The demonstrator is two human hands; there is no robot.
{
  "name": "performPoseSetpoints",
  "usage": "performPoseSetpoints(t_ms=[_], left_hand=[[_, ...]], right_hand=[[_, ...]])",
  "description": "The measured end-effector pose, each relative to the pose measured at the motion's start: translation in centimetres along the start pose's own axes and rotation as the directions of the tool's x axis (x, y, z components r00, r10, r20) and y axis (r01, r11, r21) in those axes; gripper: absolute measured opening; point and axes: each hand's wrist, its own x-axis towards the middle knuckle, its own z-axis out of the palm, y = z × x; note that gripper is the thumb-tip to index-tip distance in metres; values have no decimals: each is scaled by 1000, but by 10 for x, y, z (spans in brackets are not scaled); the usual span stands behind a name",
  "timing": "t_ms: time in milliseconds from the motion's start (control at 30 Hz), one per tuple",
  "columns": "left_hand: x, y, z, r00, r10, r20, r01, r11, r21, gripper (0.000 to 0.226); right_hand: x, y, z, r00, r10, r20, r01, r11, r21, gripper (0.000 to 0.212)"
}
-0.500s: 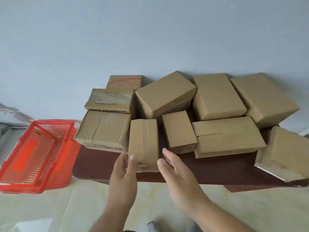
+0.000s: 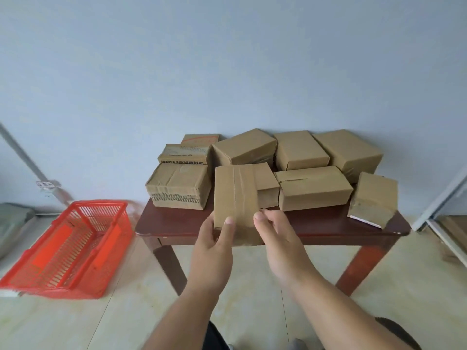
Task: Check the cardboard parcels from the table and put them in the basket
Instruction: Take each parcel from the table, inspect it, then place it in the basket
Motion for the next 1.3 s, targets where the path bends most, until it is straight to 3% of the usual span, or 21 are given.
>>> performPoseSetpoints(t_ms=[167,400,500,633,733,967,1133,1300], left_hand=[[-55,4,0,997,76,5,-76,996,-35,31],[-98,5,2,987,157,-28,-157,987,-13,33],[-102,4,2,982,183,-45,-184,983,-15,35],[-109,6,-1,979,199,-31,-200,980,-19,60],[-120,2,-2,964,265,-9,-265,964,14,26],[-143,-7,2,957,284,-57,-287,957,-43,51],[-151,1,7,961,274,-19,-274,953,-126,40],[-149,8,12,965,255,-64,-262,953,-155,35]], right_hand=[[-50,0,-7,999,-52,-11,53,997,50,28],[-94,10,-9,993,-115,-7,115,992,50,62],[-106,14,-7,985,-171,-14,171,984,52,58],[-119,19,-8,980,-196,-34,198,975,99,53],[-124,21,-8,975,-198,-97,209,972,109,44],[-129,21,-13,951,-241,-193,266,957,116,29],[-129,24,-16,939,-304,-161,311,950,19,51],[-134,30,-18,944,-275,-182,302,942,146,61]])
